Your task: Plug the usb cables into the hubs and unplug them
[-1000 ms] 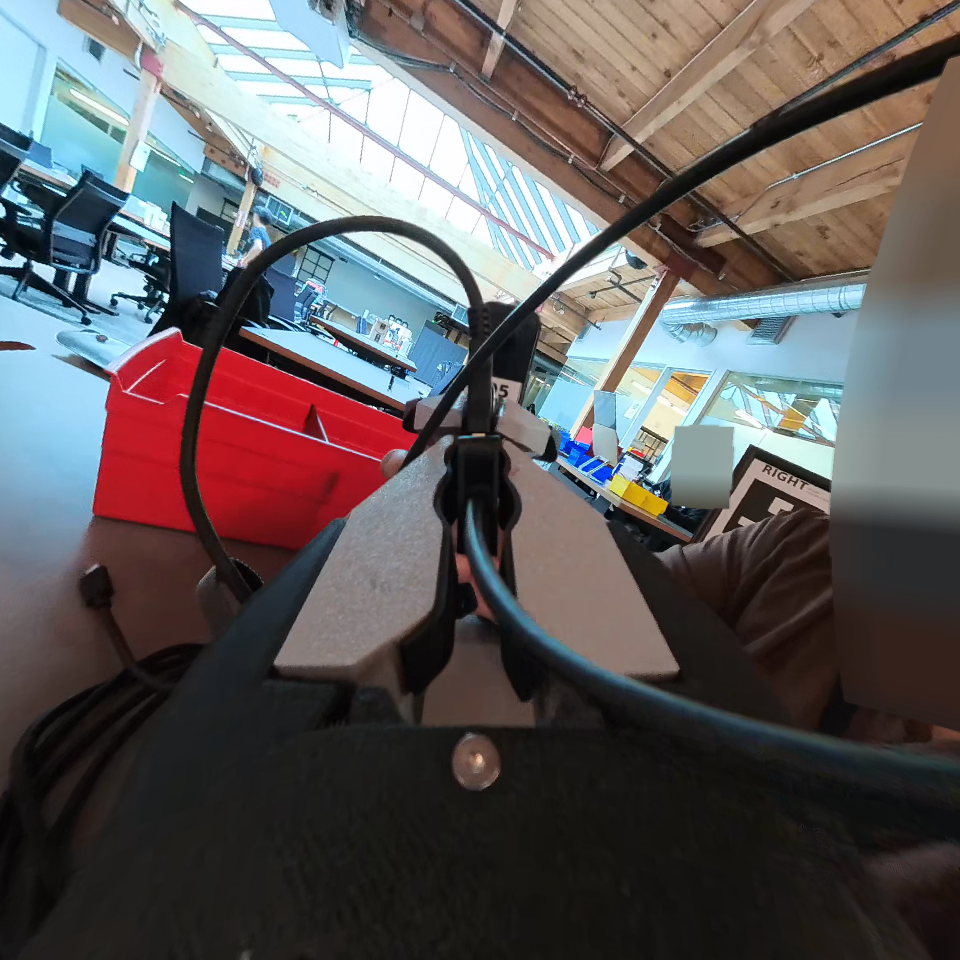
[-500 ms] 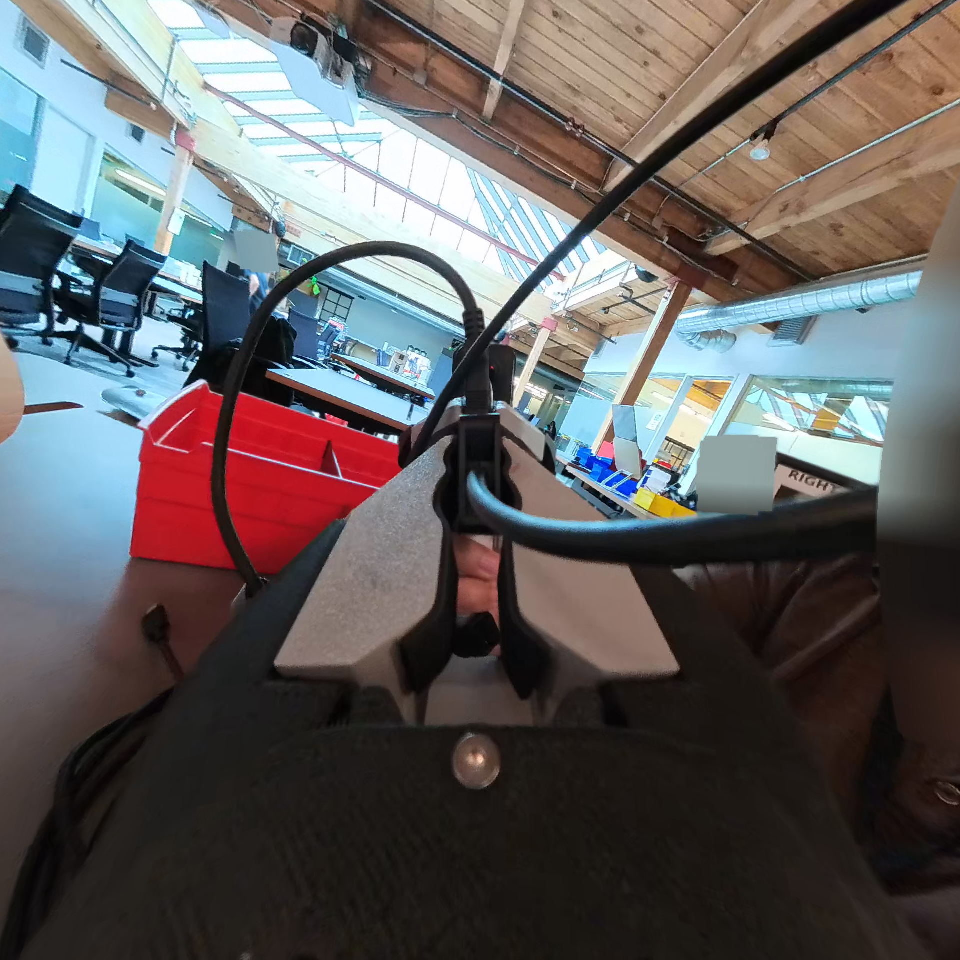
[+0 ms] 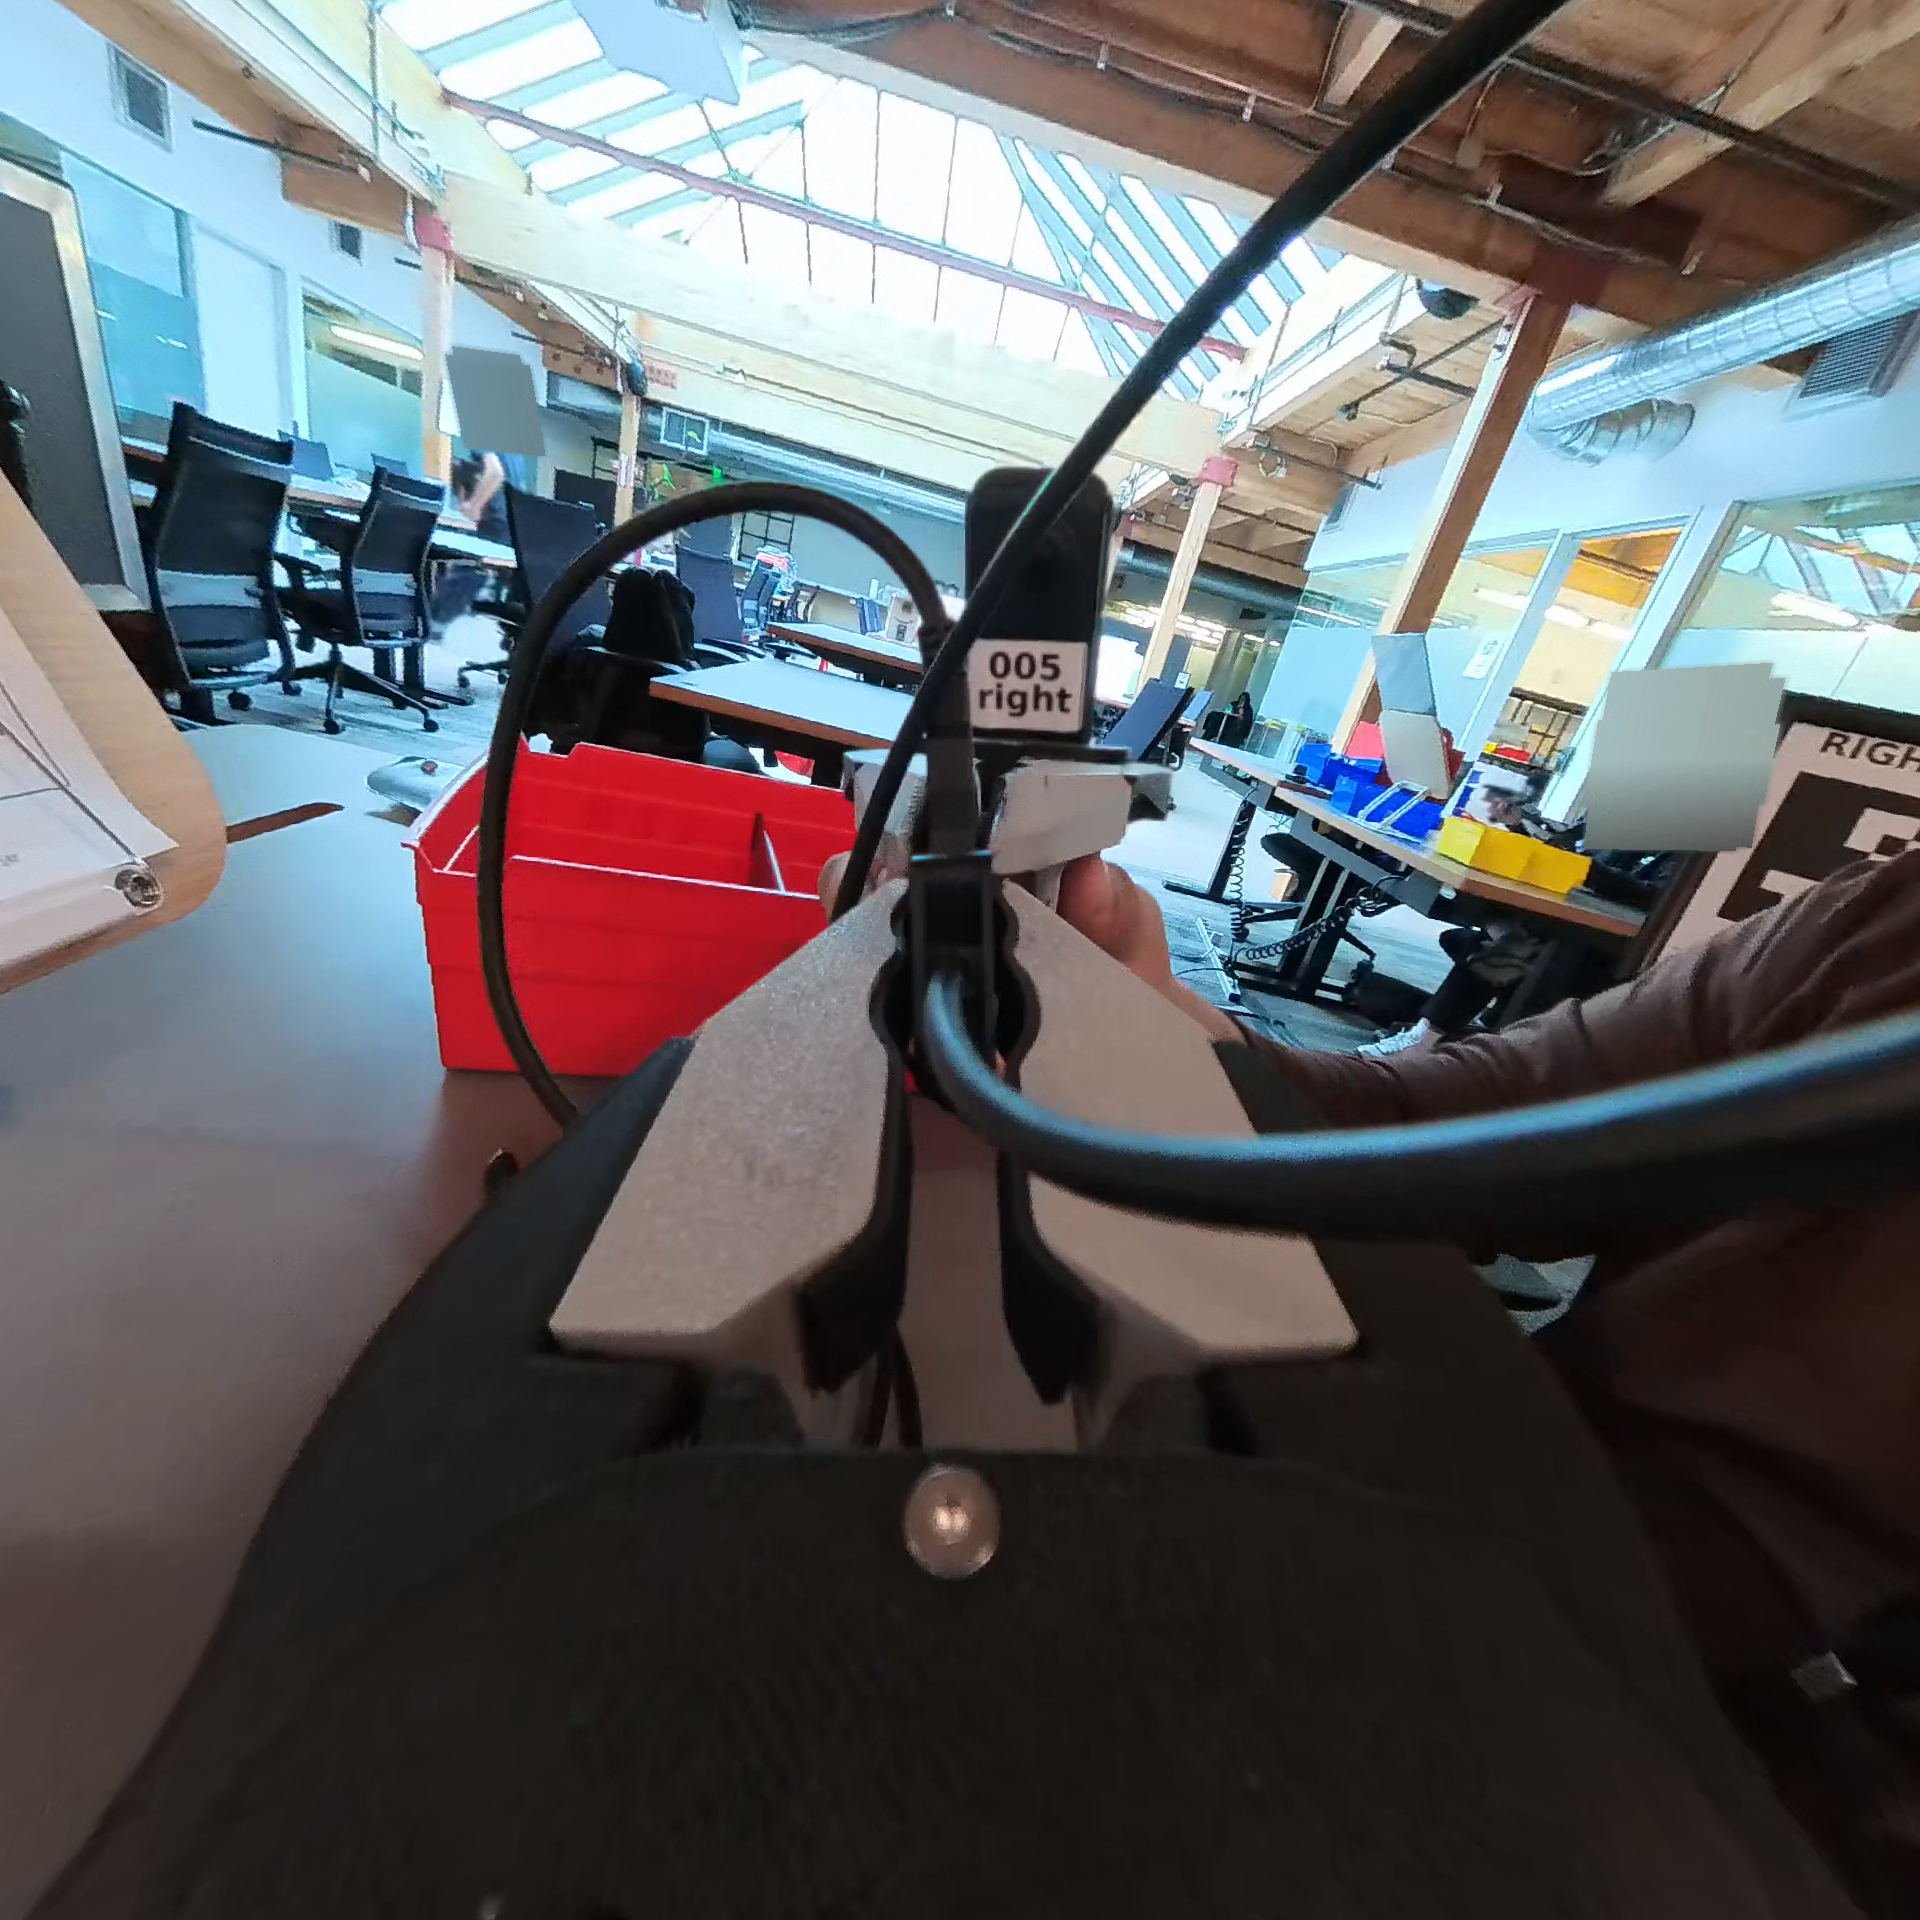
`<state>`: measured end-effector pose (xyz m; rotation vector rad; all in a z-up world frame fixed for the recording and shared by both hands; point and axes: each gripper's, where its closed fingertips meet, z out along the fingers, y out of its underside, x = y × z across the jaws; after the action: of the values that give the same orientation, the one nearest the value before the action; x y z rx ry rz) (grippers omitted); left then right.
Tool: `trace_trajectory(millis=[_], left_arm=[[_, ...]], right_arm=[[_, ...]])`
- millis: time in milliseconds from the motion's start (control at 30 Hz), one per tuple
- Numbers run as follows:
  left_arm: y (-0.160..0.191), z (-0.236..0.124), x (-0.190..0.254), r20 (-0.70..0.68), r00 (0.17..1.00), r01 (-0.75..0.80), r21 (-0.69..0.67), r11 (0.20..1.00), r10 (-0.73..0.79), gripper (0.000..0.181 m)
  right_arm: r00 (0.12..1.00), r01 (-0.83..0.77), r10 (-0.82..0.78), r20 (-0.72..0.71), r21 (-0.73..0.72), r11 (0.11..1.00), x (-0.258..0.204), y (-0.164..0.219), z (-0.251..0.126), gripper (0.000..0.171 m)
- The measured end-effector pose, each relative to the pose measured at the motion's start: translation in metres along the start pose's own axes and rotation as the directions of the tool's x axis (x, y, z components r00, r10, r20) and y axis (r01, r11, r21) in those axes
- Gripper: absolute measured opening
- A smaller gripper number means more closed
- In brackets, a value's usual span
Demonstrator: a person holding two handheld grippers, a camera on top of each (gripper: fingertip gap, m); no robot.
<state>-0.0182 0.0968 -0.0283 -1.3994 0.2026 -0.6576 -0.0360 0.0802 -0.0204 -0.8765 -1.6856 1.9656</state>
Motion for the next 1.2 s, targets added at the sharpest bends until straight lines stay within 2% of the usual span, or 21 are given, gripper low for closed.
trace_trajectory(millis=[267, 433, 567, 833, 933, 1200], left_arm=[[0.011, 0.007, -0.002, 0.005, 1.0, -0.008, -0.041, 0.999, 0.008, 0.009], [0.016, 0.01, -0.004, 0.027, 0.999, -0.046, -0.048, 0.998, 0.047, 0.008], [0.02, 0.008, -0.004, 0.036, 0.998, -0.053, -0.093, 0.994, 0.057, 0.009], [0.001, 0.004, -0.004, -0.048, 0.989, 0.144, 0.064, 0.988, -0.141, 0.01], [-0.007, 0.002, -0.007, -0.049, 0.984, 0.175, 0.112, 0.978, -0.171, 0.01], [-0.026, -0.01, -0.007, -0.076, 0.976, 0.215, 0.201, 0.956, -0.203, 0.01]], right_arm=[[1.0, 0.028, -0.03, -0.01, -0.114, 0.993, 0.003, 0.009, -0.01, 0.007], [1.0, 0.008, -0.007, 0.012, -0.135, 0.991, 0.003, 0.013, -0.015, 0.006], [0.998, 0.057, -0.059, -0.009, -0.156, 0.986, 0.003, 0.016, -0.013, 0.007], [0.995, -0.084, 0.085, -0.048, 0.037, 0.996, 0.006, -0.002, -0.003, 0.005], [0.989, -0.132, 0.139, -0.056, 0.11, 0.985, 0.01, -0.009, 0.001, 0.005], [0.985, -0.14, 0.157, -0.065, 0.22, 0.965, 0.01, -0.026, 0.015, 0.004]])
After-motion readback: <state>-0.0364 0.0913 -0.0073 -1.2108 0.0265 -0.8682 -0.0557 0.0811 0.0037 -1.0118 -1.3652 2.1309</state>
